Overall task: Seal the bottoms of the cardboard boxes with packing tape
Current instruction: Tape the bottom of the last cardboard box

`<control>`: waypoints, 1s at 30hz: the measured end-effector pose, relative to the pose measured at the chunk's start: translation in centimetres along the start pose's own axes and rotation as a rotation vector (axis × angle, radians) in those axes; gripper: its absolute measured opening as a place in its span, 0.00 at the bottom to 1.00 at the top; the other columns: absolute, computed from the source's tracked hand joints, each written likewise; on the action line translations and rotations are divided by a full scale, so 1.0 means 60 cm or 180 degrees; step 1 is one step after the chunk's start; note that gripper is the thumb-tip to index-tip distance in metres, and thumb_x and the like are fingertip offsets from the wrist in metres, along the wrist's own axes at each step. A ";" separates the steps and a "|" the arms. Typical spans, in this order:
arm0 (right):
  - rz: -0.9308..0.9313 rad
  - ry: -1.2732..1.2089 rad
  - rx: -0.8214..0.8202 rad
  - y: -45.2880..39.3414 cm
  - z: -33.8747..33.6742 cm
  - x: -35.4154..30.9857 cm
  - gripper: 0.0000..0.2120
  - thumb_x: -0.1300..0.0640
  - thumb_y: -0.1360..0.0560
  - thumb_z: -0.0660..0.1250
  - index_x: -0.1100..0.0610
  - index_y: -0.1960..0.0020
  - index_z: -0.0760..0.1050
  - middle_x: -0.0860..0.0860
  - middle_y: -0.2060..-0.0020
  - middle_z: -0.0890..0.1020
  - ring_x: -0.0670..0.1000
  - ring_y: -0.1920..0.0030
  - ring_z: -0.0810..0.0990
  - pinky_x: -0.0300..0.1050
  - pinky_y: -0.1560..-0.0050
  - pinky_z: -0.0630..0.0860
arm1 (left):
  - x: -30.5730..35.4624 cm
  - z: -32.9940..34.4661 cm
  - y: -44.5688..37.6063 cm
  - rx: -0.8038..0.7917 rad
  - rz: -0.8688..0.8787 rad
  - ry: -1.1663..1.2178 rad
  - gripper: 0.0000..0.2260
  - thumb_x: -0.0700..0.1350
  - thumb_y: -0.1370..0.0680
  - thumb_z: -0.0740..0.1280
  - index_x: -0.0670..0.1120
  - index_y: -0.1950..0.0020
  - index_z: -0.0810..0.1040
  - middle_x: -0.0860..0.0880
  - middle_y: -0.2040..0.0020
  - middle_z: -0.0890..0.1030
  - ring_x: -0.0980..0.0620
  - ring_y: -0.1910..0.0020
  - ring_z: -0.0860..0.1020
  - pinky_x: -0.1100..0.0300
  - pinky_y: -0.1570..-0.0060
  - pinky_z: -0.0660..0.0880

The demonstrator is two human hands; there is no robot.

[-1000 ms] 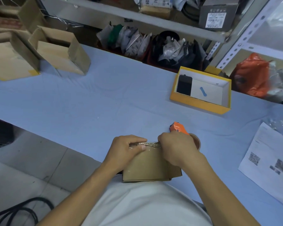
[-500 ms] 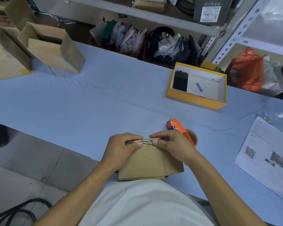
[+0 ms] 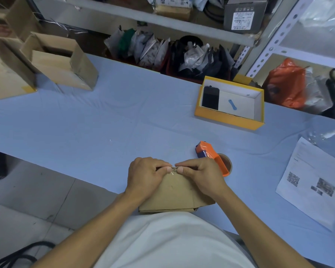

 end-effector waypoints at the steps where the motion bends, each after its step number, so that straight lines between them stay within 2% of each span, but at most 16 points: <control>1: -0.0021 -0.0016 0.0046 0.001 0.000 0.003 0.06 0.54 0.24 0.72 0.48 0.50 0.86 0.32 0.57 0.84 0.33 0.50 0.81 0.29 0.48 0.73 | 0.003 0.000 0.000 0.0028 0.0047 -0.0057 0.05 0.47 0.25 0.72 0.57 0.56 0.87 0.62 0.58 0.85 0.61 0.56 0.80 0.56 0.50 0.75; 5: -0.0139 0.0374 -0.0051 -0.004 -0.001 -0.007 0.07 0.46 0.25 0.70 0.44 0.50 0.85 0.32 0.54 0.84 0.33 0.50 0.80 0.34 0.47 0.75 | 0.002 0.008 -0.004 -0.0214 0.0093 -0.0128 0.04 0.51 0.24 0.70 0.59 0.53 0.85 0.63 0.54 0.84 0.60 0.52 0.79 0.53 0.48 0.75; 8: -0.0019 0.0632 -0.0144 -0.010 0.002 -0.012 0.15 0.35 0.29 0.69 0.42 0.51 0.85 0.33 0.55 0.84 0.33 0.51 0.80 0.38 0.49 0.76 | 0.006 0.007 -0.005 -0.0129 0.0071 -0.0124 0.04 0.51 0.24 0.71 0.58 0.54 0.86 0.62 0.55 0.85 0.58 0.53 0.79 0.52 0.50 0.75; 10: 0.0032 0.0658 -0.0110 -0.012 0.003 -0.011 0.17 0.33 0.31 0.69 0.42 0.52 0.85 0.34 0.56 0.84 0.34 0.52 0.80 0.38 0.50 0.77 | 0.013 0.008 -0.004 -0.0136 0.0142 -0.0172 0.04 0.51 0.24 0.71 0.58 0.54 0.86 0.61 0.56 0.85 0.58 0.54 0.79 0.53 0.50 0.75; 12: 0.0037 0.0594 0.0037 -0.010 0.001 -0.005 0.13 0.38 0.29 0.71 0.43 0.52 0.86 0.35 0.55 0.85 0.35 0.52 0.81 0.39 0.49 0.77 | 0.003 0.009 -0.006 -0.0294 0.0129 -0.0102 0.04 0.51 0.24 0.71 0.57 0.53 0.86 0.62 0.54 0.85 0.60 0.52 0.79 0.58 0.48 0.74; 14: 0.0003 0.0614 0.0126 -0.005 0.001 -0.002 0.09 0.43 0.27 0.72 0.45 0.51 0.86 0.37 0.54 0.85 0.36 0.51 0.81 0.39 0.47 0.76 | -0.023 0.004 -0.004 -0.0440 -0.0006 0.0110 0.06 0.48 0.25 0.72 0.56 0.50 0.85 0.62 0.52 0.84 0.63 0.50 0.79 0.66 0.47 0.73; 17: -0.0101 0.0651 0.0078 -0.003 0.004 -0.004 0.08 0.47 0.25 0.71 0.46 0.49 0.86 0.37 0.51 0.85 0.36 0.48 0.80 0.34 0.45 0.74 | -0.055 -0.004 0.010 -0.0299 -0.0374 0.0683 0.06 0.44 0.26 0.74 0.56 0.55 0.86 0.64 0.57 0.84 0.66 0.53 0.80 0.76 0.54 0.70; 19: -0.0090 0.0477 -0.0027 -0.005 0.004 0.003 0.07 0.50 0.24 0.70 0.47 0.48 0.85 0.35 0.52 0.84 0.34 0.48 0.80 0.30 0.46 0.73 | -0.059 -0.004 0.013 -0.0152 -0.0440 0.0908 0.06 0.42 0.26 0.74 0.55 0.57 0.87 0.63 0.58 0.85 0.65 0.55 0.81 0.75 0.56 0.71; 22: -0.0076 0.0089 -0.0148 0.002 0.005 0.012 0.08 0.53 0.23 0.70 0.48 0.46 0.85 0.31 0.55 0.83 0.32 0.47 0.79 0.26 0.47 0.70 | -0.074 0.004 0.016 -0.0355 -0.0569 0.1377 0.08 0.42 0.25 0.72 0.55 0.54 0.87 0.59 0.55 0.85 0.62 0.52 0.82 0.72 0.54 0.73; 24: -0.0100 -0.0074 -0.0051 0.007 0.005 0.015 0.07 0.55 0.23 0.70 0.50 0.47 0.85 0.32 0.56 0.84 0.33 0.49 0.80 0.25 0.49 0.71 | -0.078 0.005 0.018 -0.0372 -0.0593 0.1569 0.09 0.41 0.24 0.71 0.55 0.55 0.87 0.57 0.55 0.86 0.60 0.53 0.83 0.70 0.55 0.74; 27: -0.0062 -0.0221 0.0025 0.003 0.003 0.015 0.06 0.57 0.23 0.70 0.52 0.49 0.86 0.33 0.57 0.84 0.35 0.50 0.81 0.27 0.49 0.73 | -0.076 0.001 0.017 -0.0079 -0.0635 0.1578 0.10 0.38 0.24 0.71 0.54 0.58 0.87 0.57 0.57 0.86 0.60 0.55 0.83 0.70 0.56 0.73; 30: -0.0136 -0.0176 0.0064 -0.004 -0.015 -0.003 0.05 0.54 0.24 0.72 0.46 0.50 0.85 0.32 0.57 0.84 0.33 0.50 0.80 0.26 0.50 0.72 | -0.059 -0.009 0.015 0.0049 -0.0525 0.1663 0.11 0.39 0.25 0.72 0.56 0.58 0.87 0.59 0.56 0.86 0.61 0.53 0.83 0.69 0.52 0.73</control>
Point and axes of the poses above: each hand's wrist, its own y-axis away from the middle knuckle, its own z-axis out of the palm, x = y × z, the point moved 10 cm from there along -y, towards the middle knuckle
